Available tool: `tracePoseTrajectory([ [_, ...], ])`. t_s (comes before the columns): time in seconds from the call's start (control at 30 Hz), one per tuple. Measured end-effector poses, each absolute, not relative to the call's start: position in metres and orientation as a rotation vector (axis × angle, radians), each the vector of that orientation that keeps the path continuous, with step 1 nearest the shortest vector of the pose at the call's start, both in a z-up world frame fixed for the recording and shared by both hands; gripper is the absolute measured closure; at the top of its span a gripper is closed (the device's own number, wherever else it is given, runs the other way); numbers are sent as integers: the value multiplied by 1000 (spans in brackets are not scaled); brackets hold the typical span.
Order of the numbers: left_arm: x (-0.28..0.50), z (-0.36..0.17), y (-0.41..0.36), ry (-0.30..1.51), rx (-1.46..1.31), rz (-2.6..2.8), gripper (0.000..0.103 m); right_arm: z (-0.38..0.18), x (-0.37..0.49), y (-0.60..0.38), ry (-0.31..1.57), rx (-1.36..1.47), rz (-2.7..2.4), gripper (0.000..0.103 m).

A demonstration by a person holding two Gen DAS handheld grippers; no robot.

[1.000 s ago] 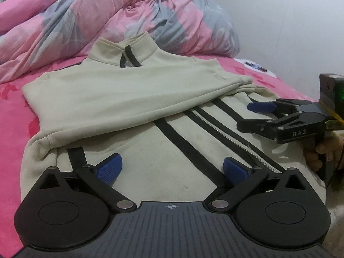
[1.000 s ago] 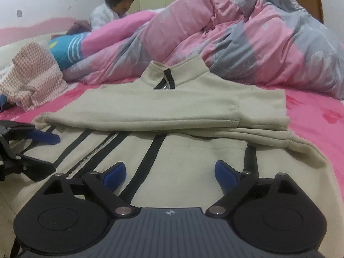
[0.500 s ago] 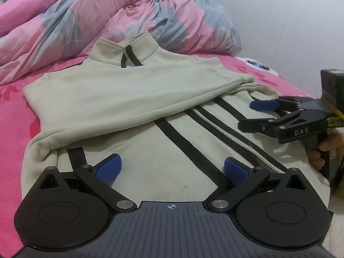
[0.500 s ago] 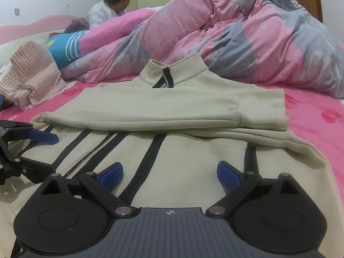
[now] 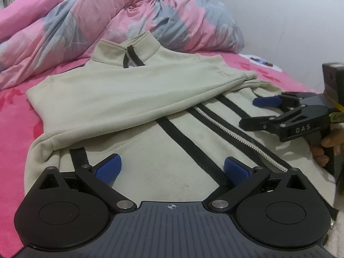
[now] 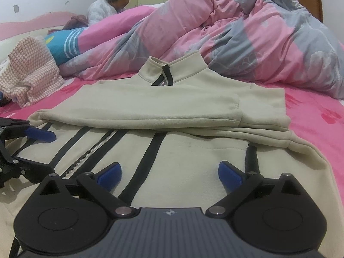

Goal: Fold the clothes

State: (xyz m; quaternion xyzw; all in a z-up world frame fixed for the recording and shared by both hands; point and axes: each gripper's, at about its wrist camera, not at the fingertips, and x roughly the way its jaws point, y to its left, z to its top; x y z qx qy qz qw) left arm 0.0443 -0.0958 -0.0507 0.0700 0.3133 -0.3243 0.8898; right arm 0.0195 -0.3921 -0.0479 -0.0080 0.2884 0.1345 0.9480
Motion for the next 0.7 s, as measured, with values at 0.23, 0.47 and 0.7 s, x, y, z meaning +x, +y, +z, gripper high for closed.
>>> tracePoseTrajectory([
  [0.23,25,-47,-101,669,149,-543,0,-43,13,-378,645,-61,176,3],
  [0.47,-26,-50,-100,603,133,-444,0,-44,-61,-367,614,-65,105,2],
  [0.7,-45,-41,-91,588,51,-363,0,-18,-94,-380,614,57,98,3],
])
